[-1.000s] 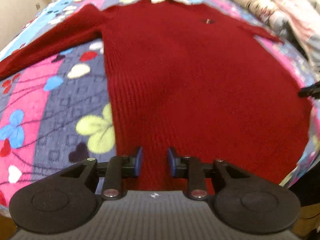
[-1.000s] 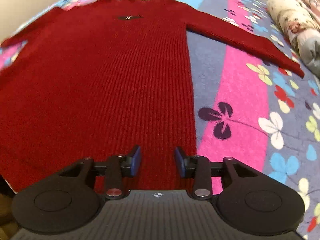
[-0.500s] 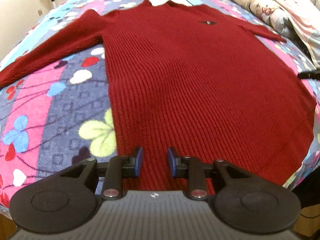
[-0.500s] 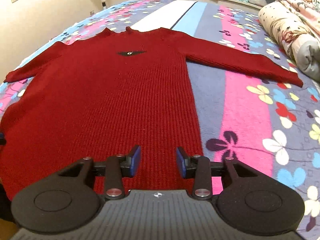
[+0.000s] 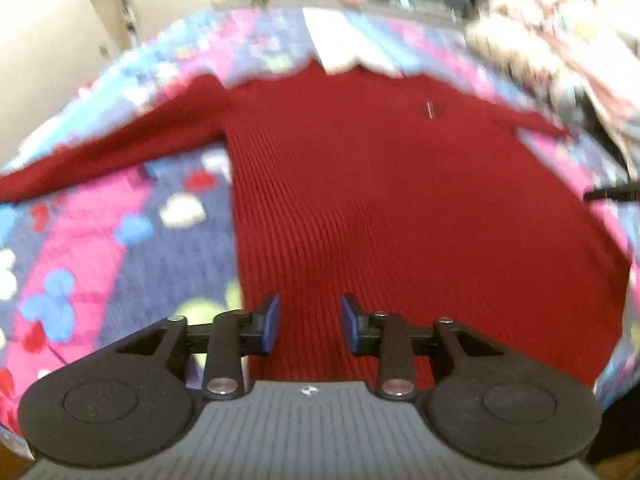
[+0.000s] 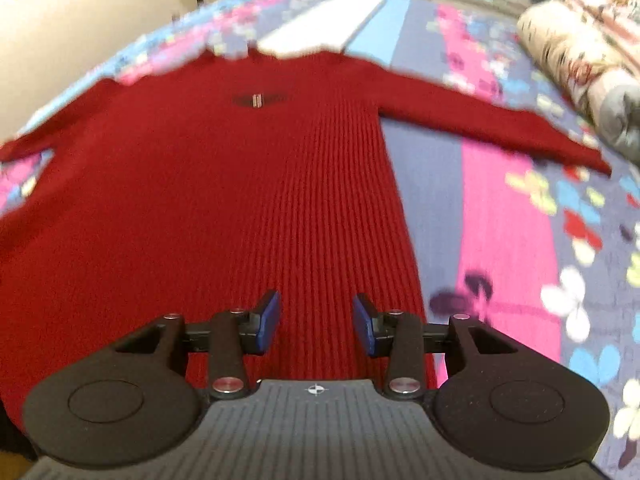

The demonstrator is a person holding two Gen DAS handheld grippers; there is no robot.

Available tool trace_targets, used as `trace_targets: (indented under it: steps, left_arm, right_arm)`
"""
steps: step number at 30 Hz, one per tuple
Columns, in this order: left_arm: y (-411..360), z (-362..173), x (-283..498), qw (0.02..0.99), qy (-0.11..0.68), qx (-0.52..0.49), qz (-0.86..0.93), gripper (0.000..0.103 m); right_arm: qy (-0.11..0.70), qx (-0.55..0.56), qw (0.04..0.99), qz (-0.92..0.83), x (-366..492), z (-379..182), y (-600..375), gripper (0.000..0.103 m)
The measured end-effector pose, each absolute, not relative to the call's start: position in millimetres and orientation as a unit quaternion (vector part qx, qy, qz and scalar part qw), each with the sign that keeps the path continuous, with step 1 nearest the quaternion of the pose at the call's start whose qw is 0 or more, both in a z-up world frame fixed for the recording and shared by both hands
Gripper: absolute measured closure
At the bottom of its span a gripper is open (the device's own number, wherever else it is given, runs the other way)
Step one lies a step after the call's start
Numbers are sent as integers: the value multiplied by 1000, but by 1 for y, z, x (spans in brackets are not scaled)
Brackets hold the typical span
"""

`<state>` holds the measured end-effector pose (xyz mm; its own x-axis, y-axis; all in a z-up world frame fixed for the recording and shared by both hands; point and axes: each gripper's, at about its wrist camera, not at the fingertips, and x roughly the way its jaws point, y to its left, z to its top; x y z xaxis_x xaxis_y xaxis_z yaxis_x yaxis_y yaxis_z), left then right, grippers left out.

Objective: Fold small clothes

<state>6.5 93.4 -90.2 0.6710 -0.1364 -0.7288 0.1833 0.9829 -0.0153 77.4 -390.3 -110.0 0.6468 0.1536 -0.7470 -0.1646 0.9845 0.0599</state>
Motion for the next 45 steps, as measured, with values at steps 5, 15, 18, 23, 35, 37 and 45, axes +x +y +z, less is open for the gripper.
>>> trace_targets:
  steps: [5, 15, 18, 23, 35, 37, 45]
  left_arm:
    - [106, -46, 25, 944, 325, 5, -59, 31]
    - [174, -22, 133, 972, 216, -26, 92, 21]
    - [210, -49, 171, 938, 302, -36, 168, 58]
    - [279, -59, 196, 925, 288, -130, 211, 58]
    - [403, -133, 217, 849, 307, -314, 293, 46]
    - [406, -138, 220, 854, 302, -309, 289, 48]
    - [396, -96, 204, 880, 213, -272, 325, 88]
  right_arm:
    - [360, 13, 929, 81, 85, -93, -387, 61]
    - [338, 27, 938, 72, 105, -91, -384, 61]
    - [333, 24, 940, 68, 107, -91, -380, 68]
    - [327, 27, 943, 63, 125, -96, -374, 90]
    - [431, 10, 902, 24, 174, -127, -355, 90]
    - [441, 9, 897, 16, 178, -132, -356, 90]
    - [469, -4, 883, -1, 184, -144, -354, 90]
